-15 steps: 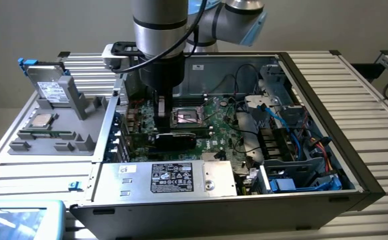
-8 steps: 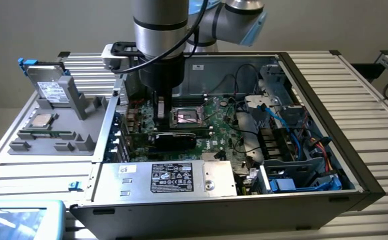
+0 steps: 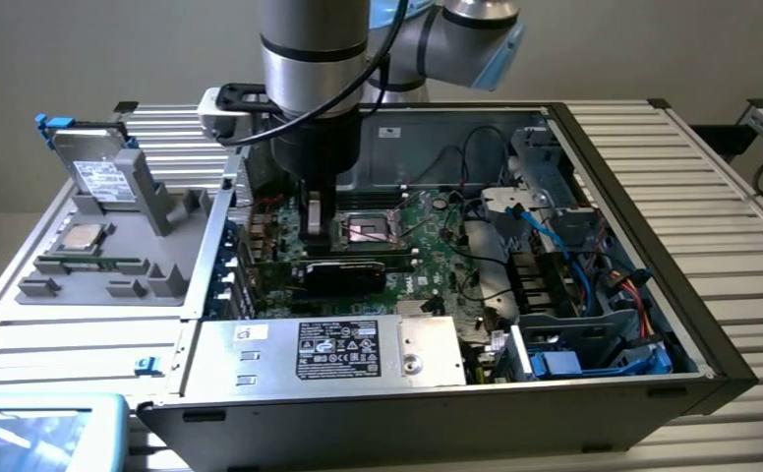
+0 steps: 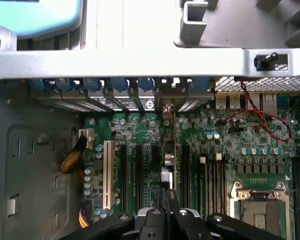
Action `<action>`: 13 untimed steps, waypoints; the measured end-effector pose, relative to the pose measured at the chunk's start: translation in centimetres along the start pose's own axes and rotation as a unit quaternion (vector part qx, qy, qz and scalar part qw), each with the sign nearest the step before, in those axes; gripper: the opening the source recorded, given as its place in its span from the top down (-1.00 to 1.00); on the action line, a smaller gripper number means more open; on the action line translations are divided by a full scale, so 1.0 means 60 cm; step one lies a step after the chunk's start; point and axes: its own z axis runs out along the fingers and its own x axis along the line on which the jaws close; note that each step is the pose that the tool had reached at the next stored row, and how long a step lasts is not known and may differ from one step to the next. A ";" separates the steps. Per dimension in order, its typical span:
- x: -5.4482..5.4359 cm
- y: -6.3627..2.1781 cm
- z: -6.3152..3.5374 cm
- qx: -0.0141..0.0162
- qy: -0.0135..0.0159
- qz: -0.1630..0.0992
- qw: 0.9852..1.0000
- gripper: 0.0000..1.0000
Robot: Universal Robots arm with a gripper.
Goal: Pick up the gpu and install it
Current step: 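Press down on the gpu until it lock into place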
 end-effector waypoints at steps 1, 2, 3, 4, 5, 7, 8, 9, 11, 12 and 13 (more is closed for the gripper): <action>-0.001 0.003 0.002 0.001 0.000 0.000 1.000 0.76; -0.002 0.005 0.003 0.003 0.000 0.000 1.000 0.76; -0.003 0.007 0.005 0.005 0.000 0.001 1.000 0.76; -0.005 0.008 0.006 0.007 0.000 0.001 1.000 0.76; -0.006 0.009 0.006 0.010 0.000 0.001 1.000 0.76; -0.008 0.013 0.009 0.016 0.000 0.002 1.000 0.76; -0.009 0.015 0.010 0.018 0.000 0.002 1.000 0.76; -0.010 0.018 0.012 0.019 0.001 0.002 1.000 0.76; -0.012 0.022 0.016 0.021 0.001 0.002 1.000 0.76; -0.012 0.023 0.017 0.022 0.001 0.002 1.000 0.76; -0.013 0.024 0.019 0.023 0.002 0.003 1.000 0.76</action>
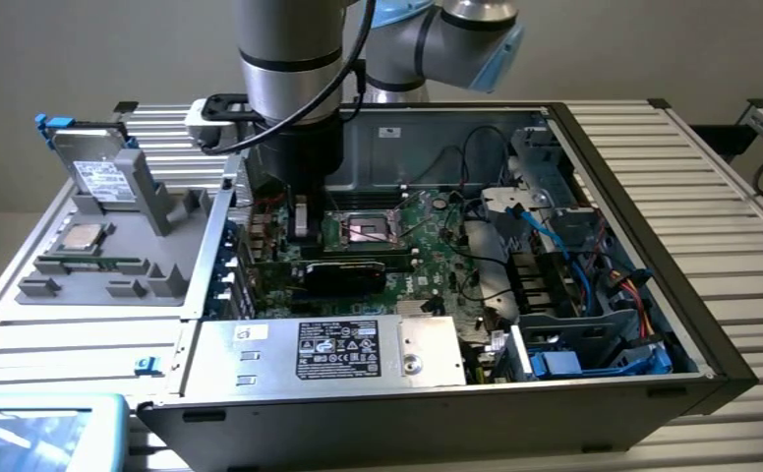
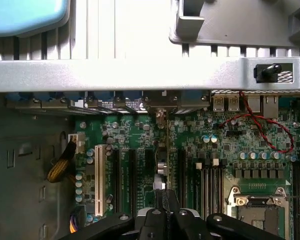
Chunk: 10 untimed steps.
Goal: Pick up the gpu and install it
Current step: 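Press down on the gpu until it lock into place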
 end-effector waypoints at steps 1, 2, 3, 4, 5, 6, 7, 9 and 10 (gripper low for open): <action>-0.001 0.001 0.001 0.001 0.000 0.000 1.000 0.76; -0.002 0.001 0.003 0.001 0.001 0.001 1.000 0.76; -0.004 0.001 0.005 0.002 0.001 0.001 1.000 0.76; -0.005 0.001 0.007 0.002 0.002 0.001 1.000 0.76; -0.005 0.001 0.008 0.002 0.003 0.001 1.000 0.76; -0.005 0.001 0.009 0.003 0.006 0.002 1.000 0.76; -0.005 0.001 0.010 0.003 0.008 0.002 1.000 0.76; -0.007 0.001 0.013 0.003 0.011 0.003 1.000 0.76; -0.009 0.002 0.014 0.004 0.012 0.003 1.000 0.76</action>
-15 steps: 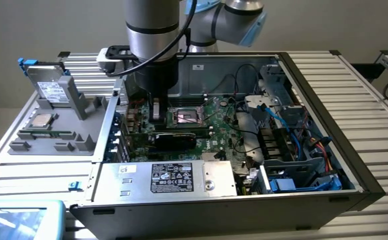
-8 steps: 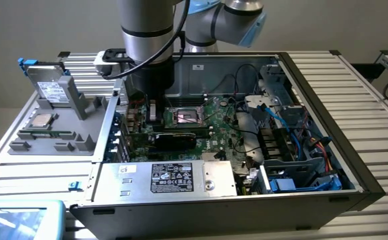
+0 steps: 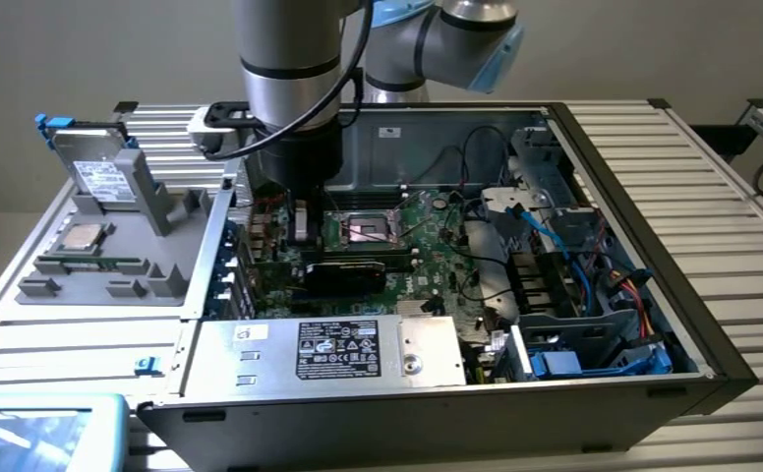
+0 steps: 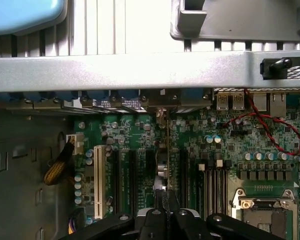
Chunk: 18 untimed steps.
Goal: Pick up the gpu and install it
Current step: 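Press down on the gpu until it lock into place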
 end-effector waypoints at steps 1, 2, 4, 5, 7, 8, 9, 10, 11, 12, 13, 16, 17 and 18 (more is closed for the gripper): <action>-0.001 0.001 0.001 0.000 0.000 0.000 1.000 0.76; -0.001 0.002 0.001 0.000 0.000 0.000 1.000 0.76; -0.002 0.004 0.001 0.001 0.000 0.000 1.000 0.76; -0.002 0.005 0.002 0.001 0.000 0.000 1.000 0.76; -0.002 0.007 0.004 0.001 0.000 0.001 1.000 0.76; -0.002 0.007 0.005 0.001 0.000 0.001 1.000 0.76; -0.002 0.007 0.008 0.001 0.000 0.001 1.000 0.76; -0.002 0.007 0.010 0.001 0.000 0.001 1.000 0.76; -0.002 0.007 0.012 0.001 0.000 0.001 1.000 0.76; -0.002 0.007 0.014 0.001 0.000 0.001 1.000 0.76; -0.002 0.007 0.016 0.001 0.001 0.001 1.000 0.76; -0.003 0.007 0.020 0.001 0.000 0.002 1.000 0.76; -0.003 0.007 0.019 0.001 0.000 0.002 1.000 0.76; -0.003 0.007 0.015 0.002 -0.001 0.002 1.000 0.76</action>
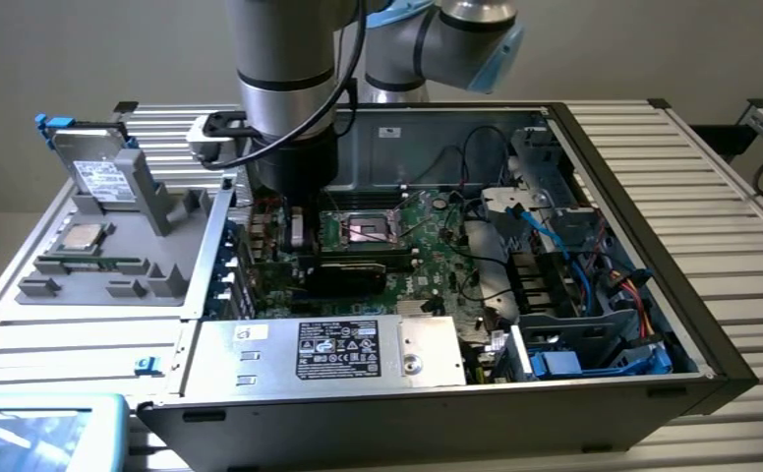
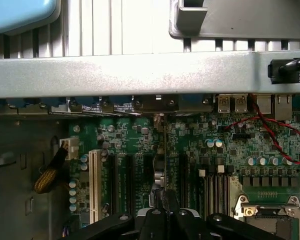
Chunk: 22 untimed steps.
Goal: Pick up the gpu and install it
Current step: 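Press down on the gpu until it lock into place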
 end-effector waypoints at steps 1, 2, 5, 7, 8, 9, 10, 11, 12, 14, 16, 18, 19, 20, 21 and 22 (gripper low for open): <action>0.000 0.000 -0.008 0.000 0.000 0.000 1.000 0.76; 0.001 -0.001 -0.016 0.000 0.001 0.000 1.000 0.76; 0.001 -0.013 -0.027 -0.002 0.001 0.000 1.000 0.76; 0.001 -0.026 -0.027 -0.004 0.001 0.000 1.000 0.76; 0.001 -0.033 -0.027 -0.004 0.001 0.000 1.000 0.76; 0.000 -0.039 -0.027 -0.005 0.001 0.000 1.000 0.76; 0.000 -0.042 -0.027 -0.006 0.001 0.000 1.000 0.76; 0.000 -0.044 -0.025 -0.007 0.001 0.000 1.000 0.76; 0.000 -0.045 -0.023 -0.009 0.001 0.000 1.000 0.76; 0.000 -0.046 -0.017 -0.010 0.001 0.000 1.000 0.76; -0.001 -0.047 -0.011 -0.011 0.001 0.001 1.000 0.76; -0.001 -0.047 -0.006 -0.011 0.001 0.001 1.000 0.76; -0.001 -0.047 -0.003 -0.011 0.001 0.001 1.000 0.76; -0.001 -0.047 0.000 -0.012 0.001 0.001 1.000 0.76; -0.001 -0.047 0.002 -0.012 0.001 0.001 1.000 0.76; -0.001 -0.047 0.004 -0.012 0.001 0.001 1.000 0.76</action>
